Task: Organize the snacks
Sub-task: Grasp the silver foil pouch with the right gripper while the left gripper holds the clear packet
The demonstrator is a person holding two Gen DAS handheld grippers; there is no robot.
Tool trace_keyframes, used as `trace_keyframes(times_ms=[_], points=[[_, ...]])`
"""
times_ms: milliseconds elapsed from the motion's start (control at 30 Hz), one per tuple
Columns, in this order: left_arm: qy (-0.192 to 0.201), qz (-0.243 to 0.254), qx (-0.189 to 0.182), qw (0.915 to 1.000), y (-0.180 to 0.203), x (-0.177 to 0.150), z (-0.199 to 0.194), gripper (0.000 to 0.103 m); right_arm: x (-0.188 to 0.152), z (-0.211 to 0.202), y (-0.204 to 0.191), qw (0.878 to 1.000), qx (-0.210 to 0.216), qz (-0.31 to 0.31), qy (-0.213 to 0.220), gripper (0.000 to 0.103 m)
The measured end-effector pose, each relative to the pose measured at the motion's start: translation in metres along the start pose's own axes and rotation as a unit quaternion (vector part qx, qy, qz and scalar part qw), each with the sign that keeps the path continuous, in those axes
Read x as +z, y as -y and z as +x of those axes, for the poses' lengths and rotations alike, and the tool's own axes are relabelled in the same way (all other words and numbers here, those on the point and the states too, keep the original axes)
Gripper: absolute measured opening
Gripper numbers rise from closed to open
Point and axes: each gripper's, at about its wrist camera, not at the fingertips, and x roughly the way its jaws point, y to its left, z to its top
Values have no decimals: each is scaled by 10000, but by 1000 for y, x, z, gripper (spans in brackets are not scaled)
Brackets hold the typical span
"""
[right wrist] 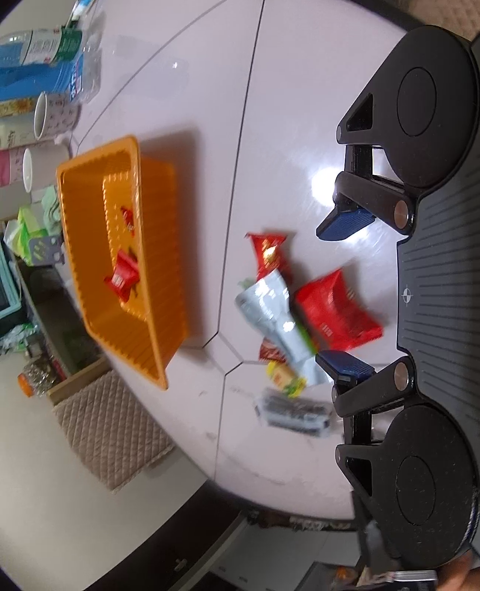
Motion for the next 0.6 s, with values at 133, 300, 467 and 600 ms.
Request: trace_keyframes(times_ms=[133,300,467,600], points=[[66,-134,72,9999,-11,-1,-11,18,7,10,-4,9998,151,73,52,66],[147,-352,261,9989,-28,-2,-23,18,16,24,-12,9990,401,219,15,59],[218,-557,409,9974,-44,0,-30,18,21,40,-16,9969,490,577,-202,53],[268,-688,467,9962,-52,0,-34,18,26,48,-14,9959,367,789,-262,52]])
